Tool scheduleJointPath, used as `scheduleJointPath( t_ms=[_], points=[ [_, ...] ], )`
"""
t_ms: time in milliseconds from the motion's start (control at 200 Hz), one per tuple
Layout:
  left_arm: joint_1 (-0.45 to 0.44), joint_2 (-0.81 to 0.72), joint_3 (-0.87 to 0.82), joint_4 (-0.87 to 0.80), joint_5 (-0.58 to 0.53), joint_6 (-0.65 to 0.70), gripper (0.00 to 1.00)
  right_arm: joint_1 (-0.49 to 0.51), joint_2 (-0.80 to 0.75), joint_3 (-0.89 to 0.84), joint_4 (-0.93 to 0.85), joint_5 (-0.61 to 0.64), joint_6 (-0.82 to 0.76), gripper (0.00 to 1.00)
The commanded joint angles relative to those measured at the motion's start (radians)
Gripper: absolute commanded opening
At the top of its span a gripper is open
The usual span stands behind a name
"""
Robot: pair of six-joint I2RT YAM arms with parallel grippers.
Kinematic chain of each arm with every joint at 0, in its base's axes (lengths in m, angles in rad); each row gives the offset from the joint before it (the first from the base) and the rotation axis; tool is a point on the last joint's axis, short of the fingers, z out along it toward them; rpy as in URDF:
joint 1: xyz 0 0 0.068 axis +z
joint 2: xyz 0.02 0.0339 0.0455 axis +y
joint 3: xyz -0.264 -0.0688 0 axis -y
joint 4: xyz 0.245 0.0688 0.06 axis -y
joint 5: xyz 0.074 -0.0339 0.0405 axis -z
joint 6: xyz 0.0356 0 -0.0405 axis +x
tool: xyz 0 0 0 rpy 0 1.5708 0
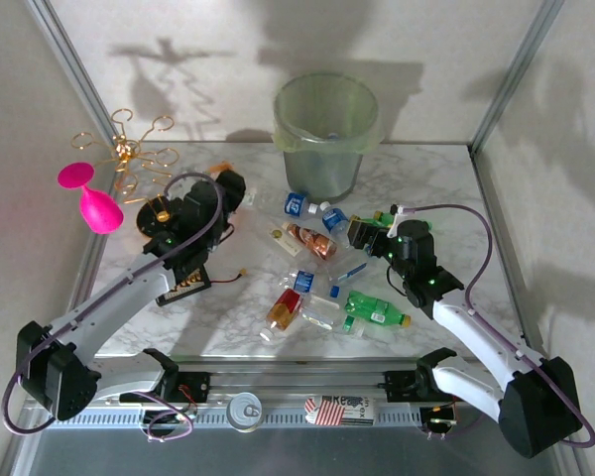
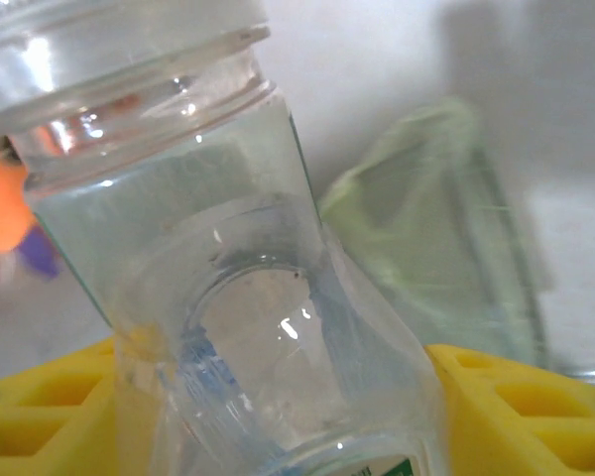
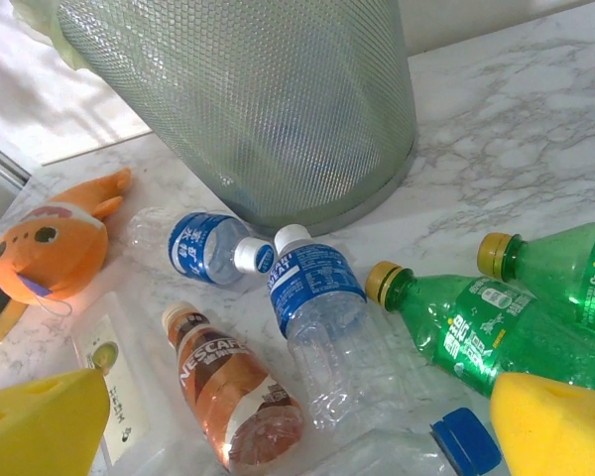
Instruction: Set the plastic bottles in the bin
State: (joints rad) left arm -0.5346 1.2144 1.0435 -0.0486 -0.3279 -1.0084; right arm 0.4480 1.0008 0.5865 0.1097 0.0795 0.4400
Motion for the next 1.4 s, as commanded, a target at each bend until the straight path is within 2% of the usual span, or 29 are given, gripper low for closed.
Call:
scheduleJointPath(
  t_ms=[0, 250, 601, 711, 896, 1011, 1332, 1392],
  points=[
    [0.005, 0.040, 0.116, 0.114, 0.079, 0.225, 0.55, 0.005, 0.002, -0.016, 0.030, -0.025, 0.021, 0.99],
    [-0.001, 0.317, 0.487, 0.053, 0.252, 0.371, 0.53, 0.005, -0.045, -0.036, -0.005, -0.023, 0.029, 0.99],
    [-0.010, 0.815, 1.187, -0.198, 0.311, 0.544, 0.54, 0.005, -0.113, -0.047, -0.038, -0.020, 0.044, 0.99],
    [-0.010, 0.942, 1.336, -0.239, 0.307, 0.563, 0.54, 0.005, -0.124, -0.050, -0.049, -0.025, 0.049, 0.99],
    [-0.008, 1.023, 1.372, -0.198, 0.297, 0.576, 0.56, 0.004, -0.138, -0.052, -0.069, -0.021, 0.052, 0.99],
    [-0.008, 1.044, 1.373, -0.185, 0.297, 0.579, 0.60, 0.005, -0.139, -0.051, -0.077, -0.017, 0.054, 0.99],
    [-0.014, 1.014, 1.371, -0.183, 0.315, 0.577, 0.99, 0.005, -0.120, -0.044, -0.093, 0.011, 0.081, 0.99],
    [-0.020, 0.996, 1.370, -0.187, 0.319, 0.584, 1.00, 0.004, -0.106, -0.040, -0.102, 0.030, 0.090, 0.99]
  ],
)
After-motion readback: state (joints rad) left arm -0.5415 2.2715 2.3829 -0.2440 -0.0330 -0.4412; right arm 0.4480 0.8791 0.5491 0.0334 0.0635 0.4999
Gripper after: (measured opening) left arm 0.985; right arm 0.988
